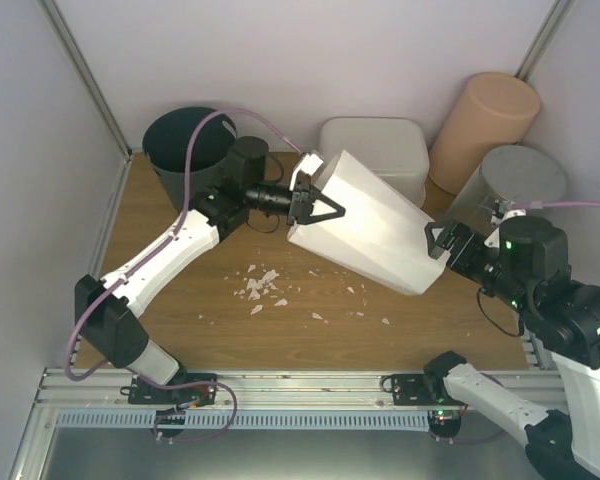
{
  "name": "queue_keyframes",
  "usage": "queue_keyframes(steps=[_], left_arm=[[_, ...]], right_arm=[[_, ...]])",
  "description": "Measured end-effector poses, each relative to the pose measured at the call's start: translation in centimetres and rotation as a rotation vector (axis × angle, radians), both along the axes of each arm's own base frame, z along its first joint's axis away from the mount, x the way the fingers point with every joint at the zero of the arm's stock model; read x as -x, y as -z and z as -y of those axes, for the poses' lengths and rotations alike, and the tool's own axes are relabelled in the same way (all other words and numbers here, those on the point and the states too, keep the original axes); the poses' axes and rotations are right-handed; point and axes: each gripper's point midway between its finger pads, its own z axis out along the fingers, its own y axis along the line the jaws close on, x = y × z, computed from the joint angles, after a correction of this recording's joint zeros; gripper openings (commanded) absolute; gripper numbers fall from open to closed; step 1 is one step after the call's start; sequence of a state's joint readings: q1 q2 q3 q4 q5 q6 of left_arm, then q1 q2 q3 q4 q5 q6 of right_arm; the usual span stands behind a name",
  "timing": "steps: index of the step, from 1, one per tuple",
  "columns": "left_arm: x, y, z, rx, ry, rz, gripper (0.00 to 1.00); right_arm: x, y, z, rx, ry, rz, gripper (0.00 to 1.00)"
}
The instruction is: Turn the large container upside down
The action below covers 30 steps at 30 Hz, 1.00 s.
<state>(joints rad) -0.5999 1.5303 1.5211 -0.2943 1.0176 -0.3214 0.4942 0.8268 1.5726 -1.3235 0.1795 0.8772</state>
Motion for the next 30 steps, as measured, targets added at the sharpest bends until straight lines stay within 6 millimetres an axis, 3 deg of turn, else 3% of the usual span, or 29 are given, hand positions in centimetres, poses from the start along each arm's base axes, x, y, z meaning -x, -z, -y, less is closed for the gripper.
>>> queue_keyframes(steps=[7, 13, 19, 26, 30], left_arm=[[0.5, 0.5, 0.2, 0.152, 0.077, -0.286, 0.00], [-0.2, 3.7, -0.1, 0.219, 0.087, -0.488, 0.00], [-1.9, 7.8, -0.6, 0.273, 0.034, -0.710, 0.00], [-5.3, 10.0, -0.8, 0.402, -0.027, -0.902, 0.00], [-7.3, 13.5, -0.3, 0.406, -0.080, -1.050, 0.00]], right_arm=[[-0.6, 0.2, -0.4, 0.006, 0.001, -0.018, 1.00], [-0.3, 0.6, -0.3, 0.000, 0.000, -0.024, 1.00], [-0.4, 4.1, -0.2, 0.041, 0.012, -0.102, 1.00], [-1.8, 7.8, -0.5, 0.118, 0.031, -0.217, 1.00], [-2.1, 9.0, -0.3, 0.147, 0.047, -0.251, 1.00]])
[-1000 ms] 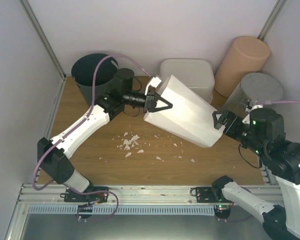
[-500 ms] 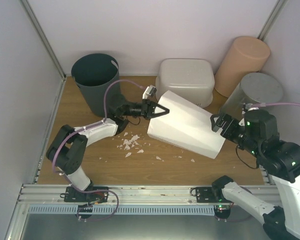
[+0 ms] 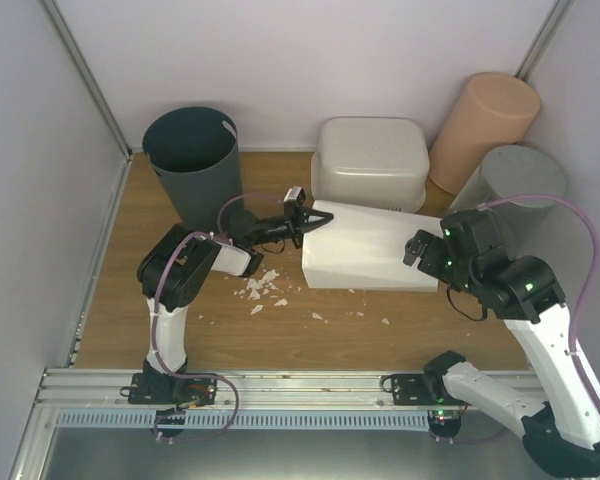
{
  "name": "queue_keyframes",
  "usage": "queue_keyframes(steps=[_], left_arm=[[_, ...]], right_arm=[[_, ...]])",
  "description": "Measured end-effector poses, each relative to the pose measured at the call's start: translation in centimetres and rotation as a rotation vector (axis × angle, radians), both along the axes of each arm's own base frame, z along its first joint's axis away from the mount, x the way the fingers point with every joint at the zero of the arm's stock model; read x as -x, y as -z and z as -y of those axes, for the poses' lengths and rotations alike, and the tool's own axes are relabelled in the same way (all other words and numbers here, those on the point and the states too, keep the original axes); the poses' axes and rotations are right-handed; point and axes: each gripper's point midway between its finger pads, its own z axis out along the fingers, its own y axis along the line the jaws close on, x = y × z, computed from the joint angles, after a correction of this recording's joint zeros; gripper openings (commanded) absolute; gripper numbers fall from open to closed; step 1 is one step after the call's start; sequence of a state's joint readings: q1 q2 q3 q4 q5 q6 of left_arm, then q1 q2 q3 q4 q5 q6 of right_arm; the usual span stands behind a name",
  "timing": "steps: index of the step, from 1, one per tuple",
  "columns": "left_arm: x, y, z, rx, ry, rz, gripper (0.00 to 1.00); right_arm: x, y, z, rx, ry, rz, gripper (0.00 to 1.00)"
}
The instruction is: Turn the large container upside down
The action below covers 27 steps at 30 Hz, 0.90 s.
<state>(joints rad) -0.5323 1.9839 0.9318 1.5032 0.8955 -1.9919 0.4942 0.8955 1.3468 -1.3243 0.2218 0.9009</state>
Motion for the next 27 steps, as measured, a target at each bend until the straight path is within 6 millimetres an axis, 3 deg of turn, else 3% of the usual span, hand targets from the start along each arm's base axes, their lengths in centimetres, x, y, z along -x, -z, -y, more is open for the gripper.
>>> queue_keyframes(steps=[5, 18, 27], left_arm=[[-0.6, 2.8, 0.2, -0.024, -0.005, -0.099, 0.00], [-0.9, 2.2, 0.3, -0.005, 0.002, -0.126, 0.00], [-1.1, 2.8, 0.4, -0.010, -0.002, -0.138, 0.00]], right_arm=[[-0.5, 1.3, 0.4, 0.044, 0.027, -0.035, 1.00], [-2.1, 4.2, 2.7, 0.159, 0.128, -0.127, 1.00], [-5.8, 4.3, 2.3, 0.156, 0.099, -0.106, 1.00]])
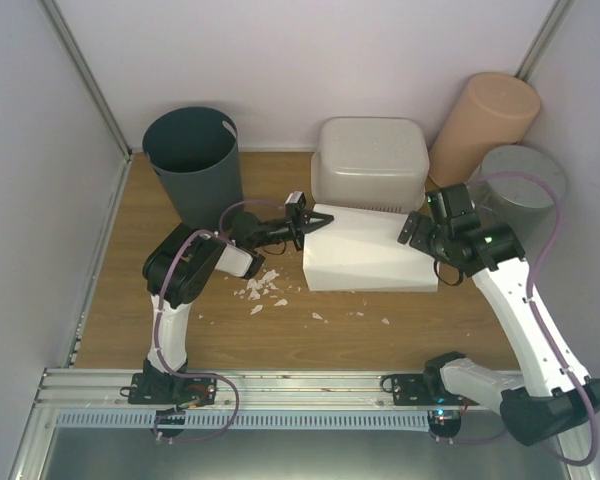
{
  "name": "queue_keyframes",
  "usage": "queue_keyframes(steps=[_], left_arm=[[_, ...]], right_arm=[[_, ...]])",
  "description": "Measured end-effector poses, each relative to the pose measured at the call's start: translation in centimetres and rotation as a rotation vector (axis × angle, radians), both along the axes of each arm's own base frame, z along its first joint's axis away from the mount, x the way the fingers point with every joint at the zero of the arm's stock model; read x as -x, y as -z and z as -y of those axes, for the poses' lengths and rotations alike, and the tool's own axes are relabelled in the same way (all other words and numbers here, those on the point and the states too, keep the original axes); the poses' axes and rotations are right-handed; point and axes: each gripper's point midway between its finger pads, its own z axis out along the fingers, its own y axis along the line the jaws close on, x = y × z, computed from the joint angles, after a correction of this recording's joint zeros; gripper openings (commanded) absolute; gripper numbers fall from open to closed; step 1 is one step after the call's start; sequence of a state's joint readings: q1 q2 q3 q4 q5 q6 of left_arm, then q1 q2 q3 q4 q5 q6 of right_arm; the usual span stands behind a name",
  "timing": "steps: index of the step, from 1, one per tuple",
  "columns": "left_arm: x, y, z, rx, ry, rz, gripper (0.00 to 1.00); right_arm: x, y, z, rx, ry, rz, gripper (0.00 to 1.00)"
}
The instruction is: Turn the large container upside down
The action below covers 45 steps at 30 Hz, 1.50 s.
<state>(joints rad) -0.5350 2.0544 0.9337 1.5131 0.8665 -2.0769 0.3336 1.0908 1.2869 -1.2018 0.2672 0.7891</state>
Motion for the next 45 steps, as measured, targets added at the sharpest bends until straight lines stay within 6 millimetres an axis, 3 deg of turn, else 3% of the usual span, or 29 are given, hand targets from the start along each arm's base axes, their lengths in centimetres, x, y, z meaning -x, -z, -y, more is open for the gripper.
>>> queue_keyframes(steps=[4, 10, 13, 18, 24, 27, 33, 41, 45], left_arm=[[0.0, 0.0, 0.0, 0.001, -0.001, 0.001, 0.00], [-1.0, 0.0, -0.4, 0.005, -0.018, 0.002, 0.01], [-1.4, 0.3, -0.5, 0.003, -0.025, -0.003, 0.13], [-1.6, 0.6, -0.5, 0.000, -0.019, -0.002, 0.22], [-1.3, 0.8, -0.6, -0.015, 0.011, 0.018, 0.22], [-1.1, 0.8, -0.6, -0.019, 0.023, 0.025, 0.25], [-0.6, 0.2, 0.2, -0.015, 0.058, 0.056, 0.26], [-1.1, 2.6, 0.5, -0.044, 0.044, 0.068, 0.30], [-1.4, 3.8, 0.6, -0.060, 0.036, 0.076, 0.41]], right_arm=[[-1.5, -0.2, -1.6, -0.063, -0.069, 0.026, 1.00], [-2.4, -0.7, -2.4, -0.105, -0.114, 0.054, 1.00], [-2.7, -1.4, -2.8, -0.124, -0.127, 0.071, 1.00], [-3.3, -3.4, -3.4, -0.162, -0.153, 0.133, 1.00], [-4.0, -4.6, -3.9, -0.178, -0.176, 0.165, 1.00], [-4.7, -6.6, -4.4, -0.189, -0.198, 0.208, 1.00], [-6.9, -12.6, -6.2, -0.229, -0.279, 0.359, 1.00], [-7.5, -11.0, -6.9, -0.192, -0.312, 0.315, 1.00], [-7.3, -11.0, -7.9, -0.195, -0.346, 0.313, 1.00]])
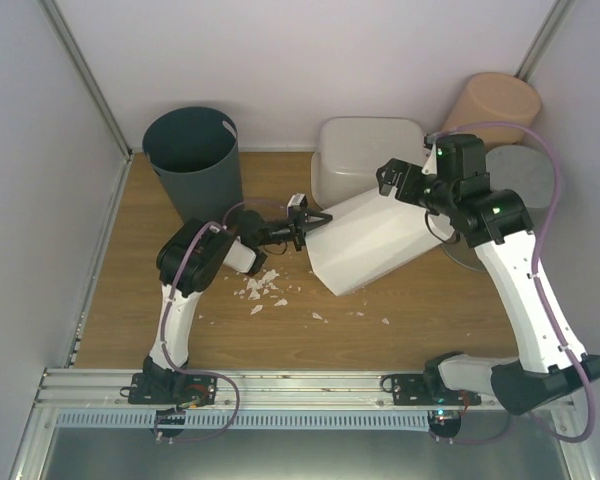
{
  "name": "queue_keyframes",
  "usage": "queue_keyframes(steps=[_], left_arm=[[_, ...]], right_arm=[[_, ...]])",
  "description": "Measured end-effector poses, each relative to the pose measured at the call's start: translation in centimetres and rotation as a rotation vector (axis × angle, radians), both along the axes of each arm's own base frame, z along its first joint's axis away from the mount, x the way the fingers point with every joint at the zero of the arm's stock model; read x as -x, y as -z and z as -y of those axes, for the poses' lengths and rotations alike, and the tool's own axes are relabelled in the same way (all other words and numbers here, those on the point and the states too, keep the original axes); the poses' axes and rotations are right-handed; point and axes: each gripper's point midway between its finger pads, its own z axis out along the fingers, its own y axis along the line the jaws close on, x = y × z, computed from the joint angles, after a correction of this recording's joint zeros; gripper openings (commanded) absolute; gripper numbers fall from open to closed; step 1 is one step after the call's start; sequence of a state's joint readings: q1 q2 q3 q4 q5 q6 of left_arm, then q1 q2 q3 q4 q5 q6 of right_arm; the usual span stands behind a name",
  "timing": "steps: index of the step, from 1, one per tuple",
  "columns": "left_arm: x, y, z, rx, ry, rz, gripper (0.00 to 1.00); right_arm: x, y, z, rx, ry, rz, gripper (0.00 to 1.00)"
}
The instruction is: Turn the large container upside down
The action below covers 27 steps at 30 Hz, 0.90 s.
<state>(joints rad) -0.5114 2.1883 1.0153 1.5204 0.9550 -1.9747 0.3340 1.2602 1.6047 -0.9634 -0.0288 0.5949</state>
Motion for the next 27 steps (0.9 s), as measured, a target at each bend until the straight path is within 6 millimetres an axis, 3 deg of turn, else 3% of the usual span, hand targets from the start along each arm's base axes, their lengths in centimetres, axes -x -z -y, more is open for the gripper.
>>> queue_keyframes(steps=[4, 11, 16, 21, 25, 27], left_arm=[[-0.1, 1.7, 0.1, -0.018, 0.001, -0.017, 0.54], [-0.2, 3.5, 0.0, -0.045, -0.005, -0.032, 0.62], [-0.2, 4.3, -0.9, -0.107, -0.044, -0.018, 0.62], [-1.1, 4.3, -1.6, -0.221, -0.075, 0.019, 0.63], [-2.6, 4.6, -2.0, -0.326, -0.087, 0.024, 0.64], [-3.2, 5.7, -2.3, -0.393, -0.083, 0.004, 0.64]], right_arm=[[0.2, -0.7, -1.9, -0.026, -0.068, 0.026, 1.00], [0.6, -1.3, -5.0, -0.072, -0.173, 0.045, 1.00], [0.7, -1.3, -6.9, -0.076, -0.225, 0.039, 1.00], [0.9, -1.2, -7.4, -0.054, -0.221, 0.043, 1.00], [1.0, -0.7, -7.8, -0.039, -0.223, 0.040, 1.00], [1.2, -0.3, -8.5, -0.042, -0.239, 0.030, 1.00]])
